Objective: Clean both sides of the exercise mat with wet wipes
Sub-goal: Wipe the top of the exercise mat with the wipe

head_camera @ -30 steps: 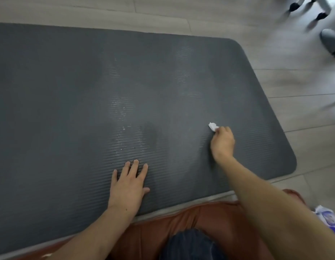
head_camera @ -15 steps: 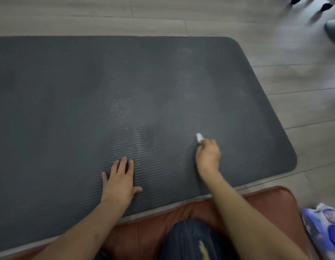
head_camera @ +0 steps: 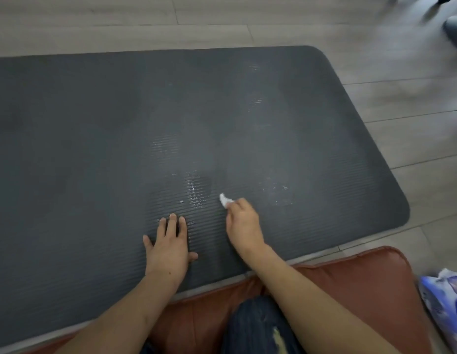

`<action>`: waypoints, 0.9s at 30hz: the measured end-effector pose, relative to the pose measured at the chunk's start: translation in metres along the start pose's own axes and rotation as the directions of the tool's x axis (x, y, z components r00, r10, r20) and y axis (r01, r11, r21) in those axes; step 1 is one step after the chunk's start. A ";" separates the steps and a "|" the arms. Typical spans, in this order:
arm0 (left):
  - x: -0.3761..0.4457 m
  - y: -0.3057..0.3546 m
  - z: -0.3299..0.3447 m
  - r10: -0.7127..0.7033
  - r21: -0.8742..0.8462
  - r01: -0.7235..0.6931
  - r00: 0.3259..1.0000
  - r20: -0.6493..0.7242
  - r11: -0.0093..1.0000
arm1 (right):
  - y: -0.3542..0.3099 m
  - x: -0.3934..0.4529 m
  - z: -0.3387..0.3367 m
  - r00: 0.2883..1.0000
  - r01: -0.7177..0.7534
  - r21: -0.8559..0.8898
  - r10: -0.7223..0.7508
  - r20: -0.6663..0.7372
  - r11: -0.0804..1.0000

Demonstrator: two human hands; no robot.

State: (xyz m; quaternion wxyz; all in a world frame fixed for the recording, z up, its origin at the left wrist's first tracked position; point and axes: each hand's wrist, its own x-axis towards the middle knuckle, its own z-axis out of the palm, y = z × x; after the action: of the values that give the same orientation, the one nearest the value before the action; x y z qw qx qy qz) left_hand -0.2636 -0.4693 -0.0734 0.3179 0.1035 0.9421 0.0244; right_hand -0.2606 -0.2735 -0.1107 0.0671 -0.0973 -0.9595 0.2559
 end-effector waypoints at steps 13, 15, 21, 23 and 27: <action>-0.006 0.002 -0.006 0.073 0.101 -0.061 0.990 -0.122 0.993 | 0.082 0.006 -0.072 0.993 -0.108 -0.110 0.102 -0.061 0.988; -0.002 0.002 -0.008 0.104 0.132 -0.090 0.990 -0.098 0.987 | 0.064 -0.004 -0.058 0.999 0.053 -0.074 -0.053 0.003 0.996; -0.001 0.000 -0.007 0.094 0.175 -0.099 0.995 0.036 0.980 | 0.051 -0.008 -0.050 0.988 -0.140 0.072 0.145 -0.060 0.987; -0.001 0.000 -0.006 0.088 0.173 -0.093 0.996 0.033 0.981 | 0.052 -0.004 -0.049 0.984 -0.173 0.048 0.175 -0.045 0.984; 0.000 0.001 -0.006 0.081 0.146 -0.085 0.996 0.035 0.986 | 0.049 -0.003 -0.040 0.985 -0.162 0.031 0.164 -0.060 0.986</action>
State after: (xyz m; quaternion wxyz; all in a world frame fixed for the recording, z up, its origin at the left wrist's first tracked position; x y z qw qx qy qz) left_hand -0.2669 -0.4679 -0.0690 0.3219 0.1661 0.9315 -0.0337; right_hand -0.2431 -0.2139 -0.1013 0.0768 -0.1825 -0.9424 0.2697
